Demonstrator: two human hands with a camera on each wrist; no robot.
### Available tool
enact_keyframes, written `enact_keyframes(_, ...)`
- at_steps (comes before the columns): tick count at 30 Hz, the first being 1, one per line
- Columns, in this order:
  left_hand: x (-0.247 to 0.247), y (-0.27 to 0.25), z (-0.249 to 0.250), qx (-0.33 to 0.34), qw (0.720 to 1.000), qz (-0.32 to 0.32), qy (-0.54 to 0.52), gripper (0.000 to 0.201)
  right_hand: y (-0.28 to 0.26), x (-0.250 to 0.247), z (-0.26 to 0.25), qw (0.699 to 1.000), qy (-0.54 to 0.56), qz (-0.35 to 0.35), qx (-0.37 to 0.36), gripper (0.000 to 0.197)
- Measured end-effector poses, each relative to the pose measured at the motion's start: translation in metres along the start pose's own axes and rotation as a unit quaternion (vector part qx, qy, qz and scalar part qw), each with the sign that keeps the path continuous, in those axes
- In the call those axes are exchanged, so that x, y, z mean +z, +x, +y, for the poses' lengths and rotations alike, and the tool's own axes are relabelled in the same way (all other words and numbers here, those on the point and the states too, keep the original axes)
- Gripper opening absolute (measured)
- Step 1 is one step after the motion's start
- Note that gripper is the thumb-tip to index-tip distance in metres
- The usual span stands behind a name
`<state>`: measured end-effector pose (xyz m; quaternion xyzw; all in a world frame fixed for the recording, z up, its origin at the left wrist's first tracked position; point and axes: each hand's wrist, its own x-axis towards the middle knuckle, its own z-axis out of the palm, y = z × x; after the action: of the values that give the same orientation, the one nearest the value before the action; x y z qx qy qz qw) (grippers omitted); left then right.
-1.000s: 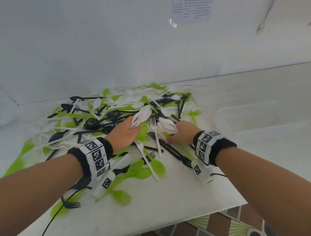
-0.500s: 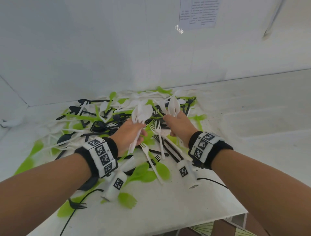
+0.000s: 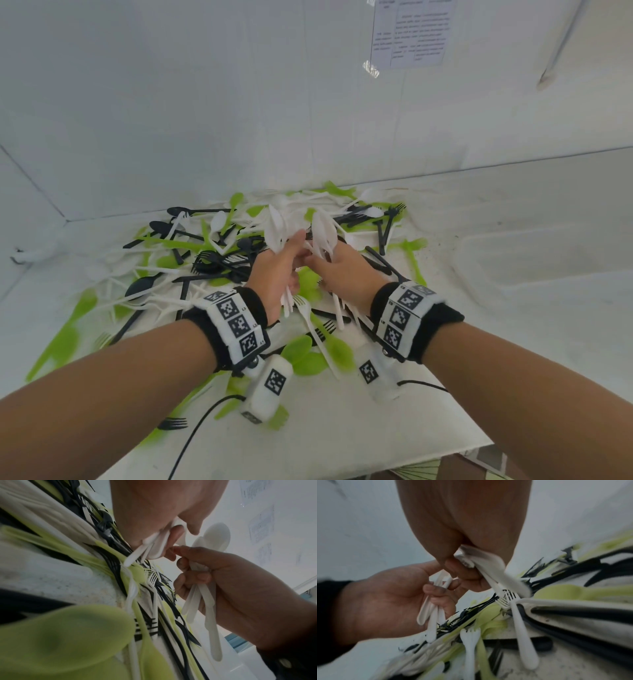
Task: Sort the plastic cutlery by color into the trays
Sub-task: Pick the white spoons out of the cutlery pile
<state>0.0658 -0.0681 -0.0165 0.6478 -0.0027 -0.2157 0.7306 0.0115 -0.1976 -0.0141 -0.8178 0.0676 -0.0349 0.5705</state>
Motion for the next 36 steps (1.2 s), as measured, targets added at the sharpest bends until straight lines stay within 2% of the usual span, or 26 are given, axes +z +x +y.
enact_keyframes(2,-0.003,0.000,-0.003,0.010,1.000,0.014,0.010,0.036,-0.004,-0.001,-0.003,0.996,-0.078,-0.008,-0.042,0.011)
enact_keyframes(4,-0.004,-0.002,-0.004,0.007,0.999,0.036,0.014,0.020,-0.005,0.000,-0.001,0.996,-0.074,-0.019,-0.037,0.014)
enact_keyframes(6,-0.006,0.000,-0.001,0.008,0.998,0.061,0.006,0.016,-0.004,0.004,0.005,1.000,-0.004,-0.013,-0.014,0.018)
enact_keyframes(10,-0.015,0.011,0.007,0.025,0.995,0.085,0.049,0.017,0.002,0.005,0.015,0.977,0.165,0.114,0.071,0.013)
enact_keyframes(13,-0.018,0.009,0.008,0.038,0.994,0.032,0.098,0.022,0.007,0.002,0.015,0.978,0.116,0.168,0.028,0.016)
enact_keyframes(16,-0.014,0.000,0.008,0.041,0.991,-0.037,0.119,0.026,0.012,0.006,0.008,0.979,0.138,0.146,0.029,0.019)
enact_keyframes(20,-0.016,-0.005,0.008,0.025,0.987,-0.083,0.133,0.022,0.015,0.005,0.013,0.974,0.188,0.112,0.063,0.015)
enact_keyframes(23,-0.020,-0.007,0.010,-0.005,0.986,-0.076,0.148,0.031,0.014,0.003,0.014,0.979,0.169,0.093,0.072,0.018)
enact_keyframes(26,-0.021,-0.008,0.011,-0.037,0.993,-0.038,0.104,0.020,0.021,-0.002,0.018,0.950,0.247,0.154,0.115,0.020)
enact_keyframes(28,-0.023,-0.008,0.012,-0.020,0.994,-0.038,0.097,0.012,0.025,-0.002,0.017,0.932,0.301,0.161,0.126,0.023)
enact_keyframes(31,-0.022,-0.011,0.012,0.010,0.990,-0.065,0.127,0.019,0.023,0.005,0.012,0.950,0.265,0.124,0.105,0.023)
enact_keyframes(33,-0.020,-0.012,0.012,0.012,0.989,-0.077,0.127,0.022,0.023,0.012,0.010,0.952,0.269,0.115,0.093,0.019)
enact_keyframes(36,-0.021,-0.011,0.010,0.012,0.988,-0.074,0.134,0.024,0.028,0.014,0.012,0.931,0.300,0.167,0.127,0.012)
